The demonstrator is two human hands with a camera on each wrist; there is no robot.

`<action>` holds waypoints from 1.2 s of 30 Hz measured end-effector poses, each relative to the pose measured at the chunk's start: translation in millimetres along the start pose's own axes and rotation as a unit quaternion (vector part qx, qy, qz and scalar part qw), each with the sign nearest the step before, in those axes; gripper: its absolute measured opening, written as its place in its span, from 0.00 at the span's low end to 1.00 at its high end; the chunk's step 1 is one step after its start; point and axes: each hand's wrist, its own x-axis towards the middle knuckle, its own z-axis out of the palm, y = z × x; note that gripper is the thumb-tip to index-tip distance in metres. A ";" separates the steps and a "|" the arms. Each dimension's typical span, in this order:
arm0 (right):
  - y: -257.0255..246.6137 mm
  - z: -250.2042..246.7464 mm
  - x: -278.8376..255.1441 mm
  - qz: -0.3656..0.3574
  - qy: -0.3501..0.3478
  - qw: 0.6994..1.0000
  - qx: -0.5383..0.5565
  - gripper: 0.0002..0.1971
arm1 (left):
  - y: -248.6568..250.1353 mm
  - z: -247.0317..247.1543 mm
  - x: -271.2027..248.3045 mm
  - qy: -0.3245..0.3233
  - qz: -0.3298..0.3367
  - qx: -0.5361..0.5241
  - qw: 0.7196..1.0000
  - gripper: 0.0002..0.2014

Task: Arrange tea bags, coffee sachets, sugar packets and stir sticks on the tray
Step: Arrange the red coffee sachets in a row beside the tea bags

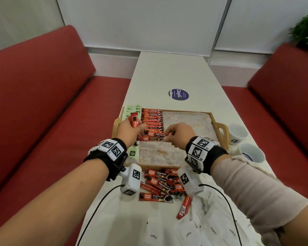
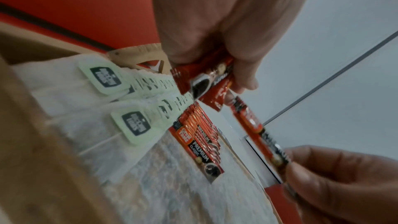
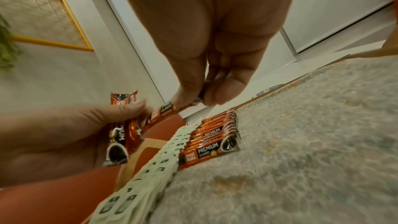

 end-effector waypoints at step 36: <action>-13.1 24.9 59.3 0.031 -0.082 0.968 -0.237 0.10 | -12.2 -4.4 35.3 -0.065 -0.090 -0.146 0.983 0.04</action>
